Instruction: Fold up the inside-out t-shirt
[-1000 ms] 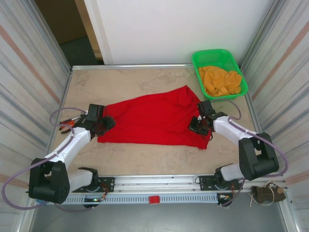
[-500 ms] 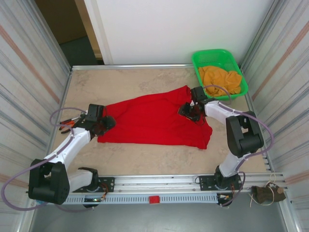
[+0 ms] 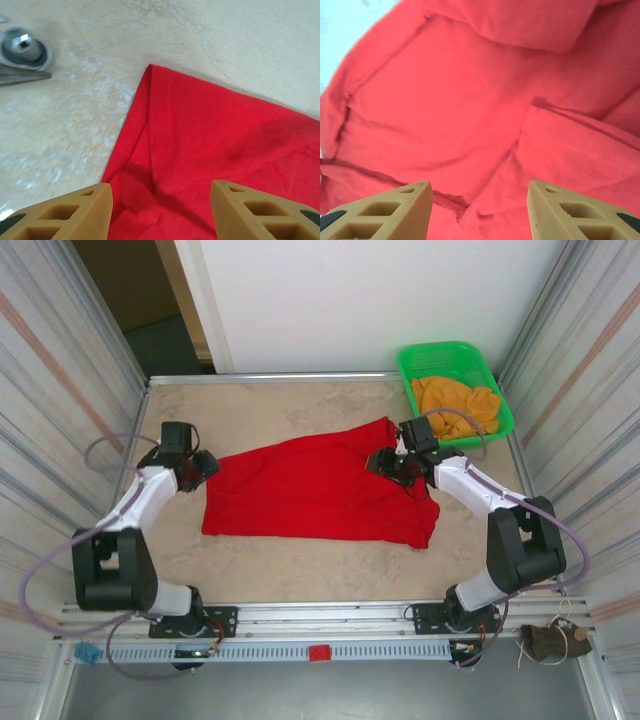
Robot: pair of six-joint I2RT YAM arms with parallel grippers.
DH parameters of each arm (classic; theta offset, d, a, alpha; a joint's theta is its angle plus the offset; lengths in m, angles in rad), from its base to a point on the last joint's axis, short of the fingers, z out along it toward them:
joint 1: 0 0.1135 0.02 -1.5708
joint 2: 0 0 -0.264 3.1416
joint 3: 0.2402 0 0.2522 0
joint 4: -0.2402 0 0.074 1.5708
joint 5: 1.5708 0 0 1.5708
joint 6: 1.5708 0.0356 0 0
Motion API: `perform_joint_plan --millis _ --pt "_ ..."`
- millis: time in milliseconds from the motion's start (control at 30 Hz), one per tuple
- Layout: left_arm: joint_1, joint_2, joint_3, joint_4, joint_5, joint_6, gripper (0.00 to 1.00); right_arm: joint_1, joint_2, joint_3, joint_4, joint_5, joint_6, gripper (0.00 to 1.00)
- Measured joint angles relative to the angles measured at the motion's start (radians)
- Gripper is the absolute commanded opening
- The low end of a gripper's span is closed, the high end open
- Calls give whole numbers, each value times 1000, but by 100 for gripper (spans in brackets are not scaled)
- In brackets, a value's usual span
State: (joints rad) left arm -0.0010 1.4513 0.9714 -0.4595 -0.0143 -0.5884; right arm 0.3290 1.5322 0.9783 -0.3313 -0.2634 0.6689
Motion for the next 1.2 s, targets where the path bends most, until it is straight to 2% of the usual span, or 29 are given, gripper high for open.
perform_joint_plan --millis 233,400,600,733,867,1200 --pt "0 233 156 -3 -4 37 46 -16 26 -91 10 0 0 50" --pt "0 328 222 -3 -2 40 42 -16 27 -123 20 0 3 50" --pt "0 384 226 0 -5 39 41 -17 35 -141 37 2 4 50" --pt "-1 417 227 13 -4 39 23 -22 46 -141 43 3 7 50" --pt "-1 453 246 24 -2 37 0 -28 67 -141 48 6 12 50" --pt "-1 468 286 38 16 39 0 -36 79 -152 55 13 30 50"
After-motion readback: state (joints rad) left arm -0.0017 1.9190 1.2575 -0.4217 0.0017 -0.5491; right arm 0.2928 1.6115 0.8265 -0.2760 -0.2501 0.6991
